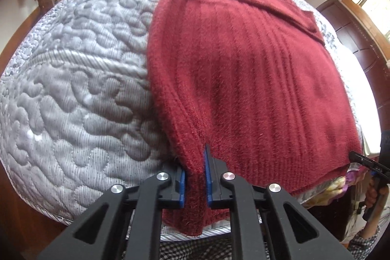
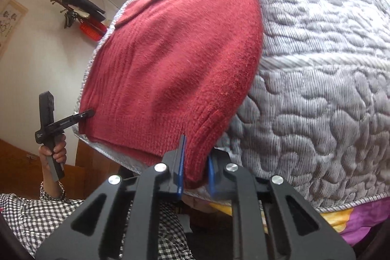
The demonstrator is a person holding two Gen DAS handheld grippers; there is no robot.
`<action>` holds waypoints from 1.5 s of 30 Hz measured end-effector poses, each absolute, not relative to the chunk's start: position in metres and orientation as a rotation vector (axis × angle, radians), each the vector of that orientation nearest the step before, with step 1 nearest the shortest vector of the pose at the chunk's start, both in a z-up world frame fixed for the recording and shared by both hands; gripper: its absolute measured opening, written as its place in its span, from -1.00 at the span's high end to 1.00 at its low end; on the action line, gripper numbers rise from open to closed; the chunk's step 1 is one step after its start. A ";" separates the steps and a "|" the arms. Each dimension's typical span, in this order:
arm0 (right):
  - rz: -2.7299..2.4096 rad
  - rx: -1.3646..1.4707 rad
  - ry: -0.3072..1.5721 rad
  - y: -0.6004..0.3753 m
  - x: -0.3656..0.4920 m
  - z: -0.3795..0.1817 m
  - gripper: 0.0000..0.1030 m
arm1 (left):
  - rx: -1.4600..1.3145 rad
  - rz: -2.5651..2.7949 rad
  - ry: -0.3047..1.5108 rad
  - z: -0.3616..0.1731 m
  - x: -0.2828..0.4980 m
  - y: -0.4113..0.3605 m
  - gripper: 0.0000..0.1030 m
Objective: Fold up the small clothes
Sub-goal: 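Move both tools to the sweater hem and grasp it, then lift the hem with both tools, fold it toward the collar, release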
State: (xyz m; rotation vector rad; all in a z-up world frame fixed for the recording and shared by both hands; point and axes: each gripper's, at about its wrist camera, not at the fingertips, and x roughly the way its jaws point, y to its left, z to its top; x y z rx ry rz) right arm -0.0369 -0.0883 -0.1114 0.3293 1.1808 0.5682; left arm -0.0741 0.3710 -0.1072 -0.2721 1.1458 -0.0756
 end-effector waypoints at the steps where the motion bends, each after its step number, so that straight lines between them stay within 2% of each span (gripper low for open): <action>1: 0.574 0.328 1.171 -0.089 -0.037 -0.108 0.74 | -0.270 -0.084 1.132 -0.102 -0.074 0.371 0.78; 11: 0.621 0.391 1.049 -0.107 -0.023 -0.069 0.77 | -0.309 -0.135 1.014 -0.063 -0.065 0.377 0.78; 22: 0.593 0.433 1.018 -0.109 0.068 -0.036 0.78 | -0.456 -0.155 0.957 -0.042 0.026 0.394 0.78; 30: 0.543 0.504 1.117 -0.106 0.167 -0.057 0.83 | -0.561 -0.102 1.011 -0.067 0.099 0.413 0.78; 36: 0.475 0.564 1.197 -0.117 0.210 -0.089 0.86 | -0.628 -0.090 1.056 -0.094 0.132 0.425 0.77; 41: 0.483 0.597 1.226 -0.123 0.215 -0.098 0.77 | -0.776 -0.130 1.103 -0.102 0.141 0.444 0.68; 42: 0.483 0.584 1.212 -0.126 0.213 -0.095 0.69 | -0.803 -0.143 1.103 -0.100 0.139 0.449 0.67; 43: 0.464 0.569 1.196 -0.131 0.210 -0.090 0.39 | -0.825 -0.152 1.097 -0.098 0.136 0.452 0.67; 44: 0.441 0.550 1.177 -0.136 0.208 -0.085 0.19 | -0.845 -0.160 1.084 -0.093 0.132 0.457 0.67; 45: 0.421 0.523 1.152 -0.141 0.204 -0.078 0.07 | -0.850 -0.159 1.073 -0.089 0.128 0.461 0.67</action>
